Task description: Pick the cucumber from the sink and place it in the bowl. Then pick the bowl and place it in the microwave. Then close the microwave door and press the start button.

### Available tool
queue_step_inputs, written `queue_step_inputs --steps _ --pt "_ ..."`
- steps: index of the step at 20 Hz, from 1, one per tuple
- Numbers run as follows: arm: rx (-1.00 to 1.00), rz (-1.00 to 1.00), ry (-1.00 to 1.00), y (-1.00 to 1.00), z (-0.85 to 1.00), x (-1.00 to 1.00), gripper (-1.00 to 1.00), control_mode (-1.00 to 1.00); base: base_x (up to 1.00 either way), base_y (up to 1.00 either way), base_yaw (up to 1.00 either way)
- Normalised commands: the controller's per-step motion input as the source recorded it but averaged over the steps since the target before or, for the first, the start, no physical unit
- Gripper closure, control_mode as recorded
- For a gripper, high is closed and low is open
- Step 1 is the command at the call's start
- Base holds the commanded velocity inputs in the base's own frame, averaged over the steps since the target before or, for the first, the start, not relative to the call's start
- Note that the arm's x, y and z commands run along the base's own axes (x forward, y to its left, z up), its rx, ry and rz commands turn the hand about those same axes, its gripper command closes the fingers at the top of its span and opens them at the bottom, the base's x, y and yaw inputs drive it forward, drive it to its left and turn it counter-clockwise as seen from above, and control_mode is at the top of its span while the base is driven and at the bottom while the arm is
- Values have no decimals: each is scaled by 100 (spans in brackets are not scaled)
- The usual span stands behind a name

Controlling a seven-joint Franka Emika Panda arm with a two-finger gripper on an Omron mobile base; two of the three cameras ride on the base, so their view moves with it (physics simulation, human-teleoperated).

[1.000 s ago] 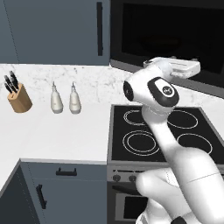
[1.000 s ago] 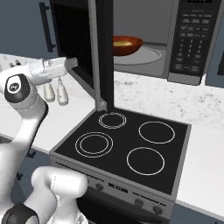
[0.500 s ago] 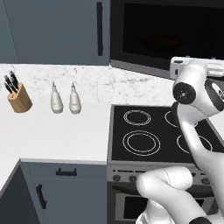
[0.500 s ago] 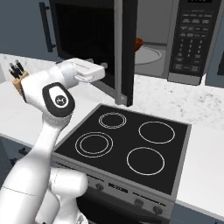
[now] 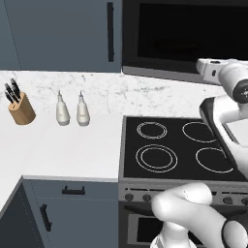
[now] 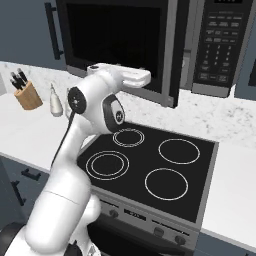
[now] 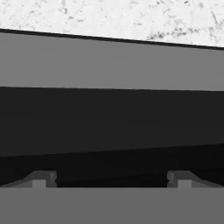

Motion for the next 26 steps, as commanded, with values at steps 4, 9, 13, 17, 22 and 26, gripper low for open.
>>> queue_step_inputs --steps 4,9,13,17,22,26 --pt "9 25 8 -3 0 88 -100 -100 0 0 0" --pt "10 22 11 0 0 89 -100 -100 0 0 0" --pt "8 20 12 0 0 82 -100 -100 0 0 0" --pt "5 19 10 0 -2 60 -100 -100 0 0 0" --pt "1 19 2 0 -1 -25 -100 -100 0 0 0" --pt "0 15 -1 -1 0 -100 -100 -100 0 0 0"
